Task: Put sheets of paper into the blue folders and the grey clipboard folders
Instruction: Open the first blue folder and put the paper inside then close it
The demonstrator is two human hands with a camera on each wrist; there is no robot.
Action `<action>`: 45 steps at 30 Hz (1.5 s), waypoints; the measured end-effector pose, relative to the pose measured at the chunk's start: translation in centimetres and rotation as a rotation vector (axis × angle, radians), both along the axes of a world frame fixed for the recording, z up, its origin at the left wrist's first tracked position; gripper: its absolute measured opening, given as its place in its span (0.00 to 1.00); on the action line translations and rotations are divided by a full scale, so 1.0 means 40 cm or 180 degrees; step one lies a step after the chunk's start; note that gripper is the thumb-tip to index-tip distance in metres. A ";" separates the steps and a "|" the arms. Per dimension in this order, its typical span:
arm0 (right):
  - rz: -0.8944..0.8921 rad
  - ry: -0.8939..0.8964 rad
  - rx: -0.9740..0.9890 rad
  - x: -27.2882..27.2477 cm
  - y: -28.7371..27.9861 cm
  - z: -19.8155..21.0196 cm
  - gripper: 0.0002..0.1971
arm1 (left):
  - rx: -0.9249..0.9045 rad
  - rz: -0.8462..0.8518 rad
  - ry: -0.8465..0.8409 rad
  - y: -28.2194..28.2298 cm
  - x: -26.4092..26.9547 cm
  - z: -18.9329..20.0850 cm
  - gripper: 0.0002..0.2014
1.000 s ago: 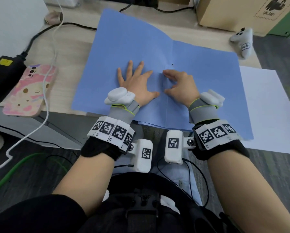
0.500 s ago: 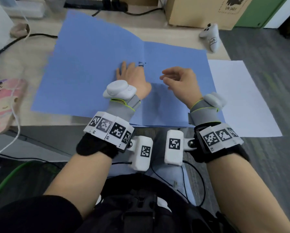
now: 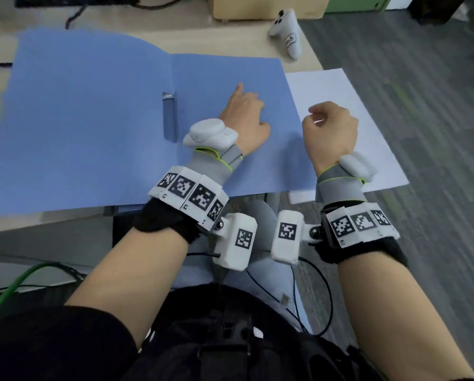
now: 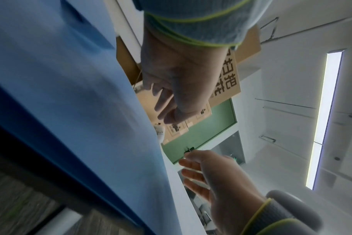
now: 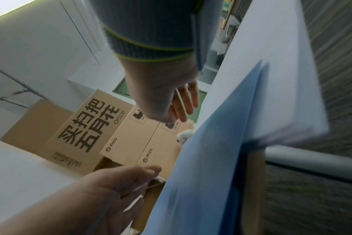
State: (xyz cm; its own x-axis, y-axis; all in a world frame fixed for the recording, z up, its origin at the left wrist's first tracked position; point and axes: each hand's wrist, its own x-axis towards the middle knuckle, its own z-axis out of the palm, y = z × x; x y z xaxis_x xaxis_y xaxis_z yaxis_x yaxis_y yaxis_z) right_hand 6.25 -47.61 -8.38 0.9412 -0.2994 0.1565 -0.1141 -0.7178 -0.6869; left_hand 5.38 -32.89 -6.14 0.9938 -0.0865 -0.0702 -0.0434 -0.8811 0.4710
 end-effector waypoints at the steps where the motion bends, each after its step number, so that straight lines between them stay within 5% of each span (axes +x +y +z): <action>1: 0.0040 0.0090 -0.0108 0.000 -0.022 -0.007 0.16 | -0.0100 -0.0109 0.0053 -0.022 0.006 -0.005 0.20; 9: -0.0360 0.0677 -0.0967 0.028 -0.156 -0.047 0.24 | -0.0465 -0.0558 0.0298 -0.163 0.047 -0.031 0.19; 15: -0.0600 0.1332 -0.0919 0.025 -0.219 -0.068 0.45 | -0.0543 -0.0621 0.0513 -0.212 0.060 -0.059 0.16; 19: -0.0680 0.1182 -0.0673 0.027 -0.229 -0.061 0.43 | -0.0460 -0.0559 0.0657 -0.223 0.065 -0.075 0.05; 35: -0.0241 0.0372 -0.0323 0.007 -0.166 -0.002 0.11 | -0.1661 -0.0186 0.0704 -0.203 0.084 -0.110 0.13; 41: -0.0205 0.0501 -0.0174 0.007 -0.182 0.027 0.18 | -0.2307 -0.0041 0.0919 -0.194 0.095 -0.120 0.17; 45: 0.0453 0.0551 0.0110 -0.018 -0.167 0.019 0.25 | -0.2658 -0.0078 0.1016 -0.194 0.097 -0.118 0.20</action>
State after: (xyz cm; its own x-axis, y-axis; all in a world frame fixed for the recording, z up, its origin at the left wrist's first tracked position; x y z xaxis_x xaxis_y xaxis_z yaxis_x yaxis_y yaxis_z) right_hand 5.53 -54.27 -7.64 0.9863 -0.1641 -0.0191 -0.1317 -0.7115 -0.6903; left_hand 9.27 -40.66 -10.87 0.9349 -0.2541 -0.2477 0.1852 -0.2460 0.9514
